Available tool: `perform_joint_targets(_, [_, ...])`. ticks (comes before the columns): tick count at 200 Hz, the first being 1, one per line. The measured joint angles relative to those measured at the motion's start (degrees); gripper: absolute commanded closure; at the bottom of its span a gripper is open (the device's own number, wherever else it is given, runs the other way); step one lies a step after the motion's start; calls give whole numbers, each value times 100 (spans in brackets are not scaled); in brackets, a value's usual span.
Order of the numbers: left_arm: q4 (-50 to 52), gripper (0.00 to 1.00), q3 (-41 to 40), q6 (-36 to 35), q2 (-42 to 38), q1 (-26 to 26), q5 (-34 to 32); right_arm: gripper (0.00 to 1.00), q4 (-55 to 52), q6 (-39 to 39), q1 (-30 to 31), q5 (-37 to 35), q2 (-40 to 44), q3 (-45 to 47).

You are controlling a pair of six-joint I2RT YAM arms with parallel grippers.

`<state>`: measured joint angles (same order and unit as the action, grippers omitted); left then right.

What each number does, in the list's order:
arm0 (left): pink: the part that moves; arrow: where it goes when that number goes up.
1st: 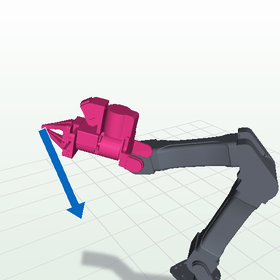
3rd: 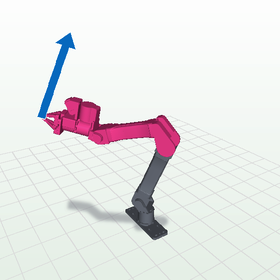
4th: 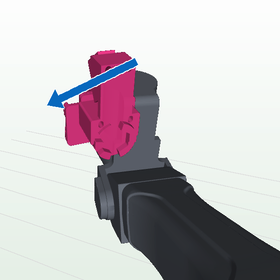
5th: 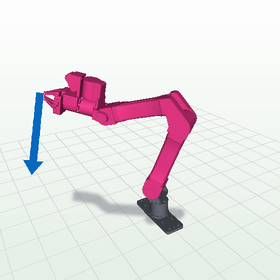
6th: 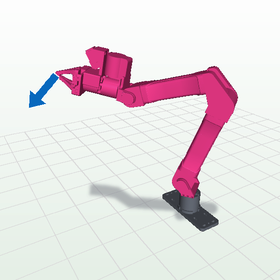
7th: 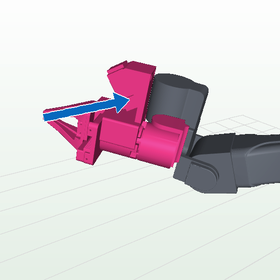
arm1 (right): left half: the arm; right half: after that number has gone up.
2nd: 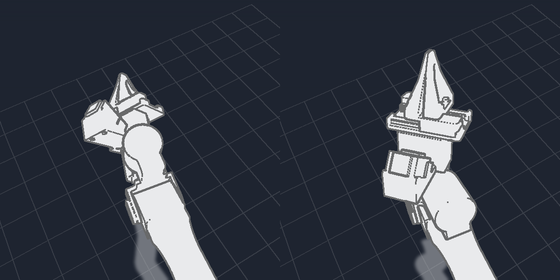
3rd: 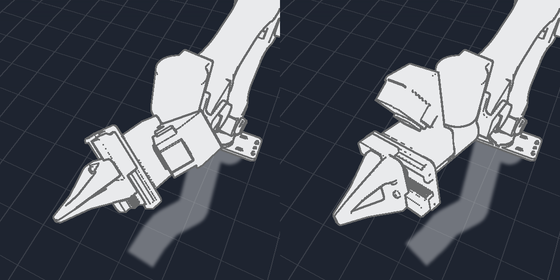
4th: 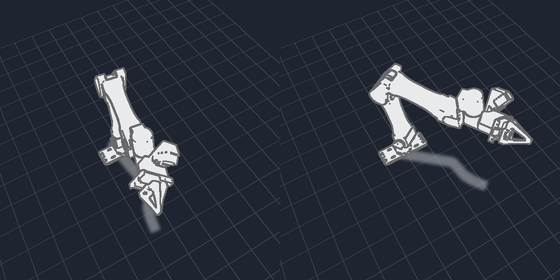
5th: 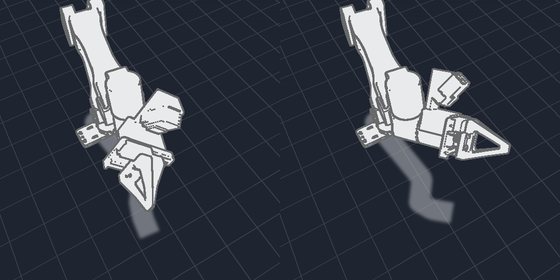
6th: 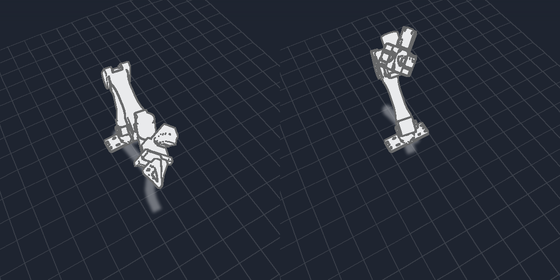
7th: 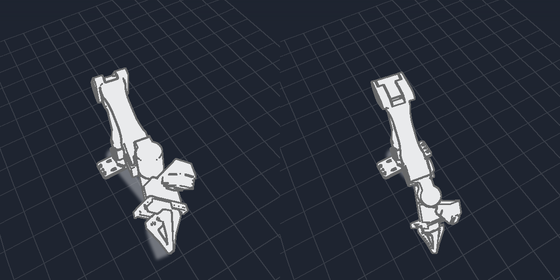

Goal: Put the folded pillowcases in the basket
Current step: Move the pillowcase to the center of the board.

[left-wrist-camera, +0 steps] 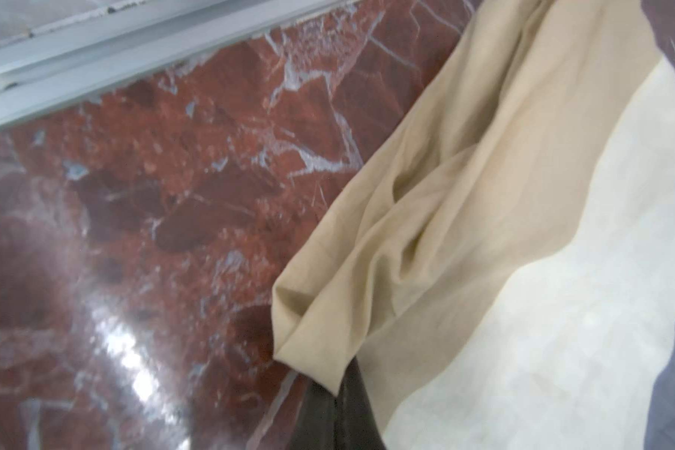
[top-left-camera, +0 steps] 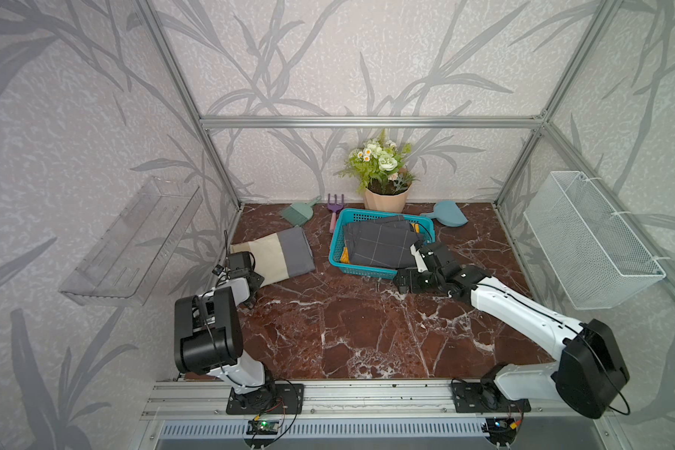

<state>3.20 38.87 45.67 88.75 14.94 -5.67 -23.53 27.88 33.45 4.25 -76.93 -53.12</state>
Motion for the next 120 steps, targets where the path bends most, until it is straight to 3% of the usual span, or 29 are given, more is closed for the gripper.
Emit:
perform_joint_targets(56, [262,100,-1198,396,-1668,-1294,229,0,-33,-76,219,293,-72,-118])
perform_joint_targets(71, [378,100,-1493,514,-2177,-1582,251,9,-24,-129,332,341,-256,-260])
perform_joint_targets(84, [463,100,-1727,619,-2594,-1818,291,30,9,-144,428,341,-459,-374])
perform_joint_targets(98, [568,100,-1961,754,-3008,-2090,321,77,92,-166,527,356,-691,-439])
perform_joint_targets(104, [614,100,-2048,815,-3161,-2232,328,92,120,-153,568,369,-809,-468])
perform_joint_targets(111, [686,100,-2151,920,-3355,-2435,328,99,144,-149,608,376,-929,-505])
perform_joint_targets(120, [782,100,-2258,1003,-3563,-2671,339,100,184,-144,664,378,-1099,-560])
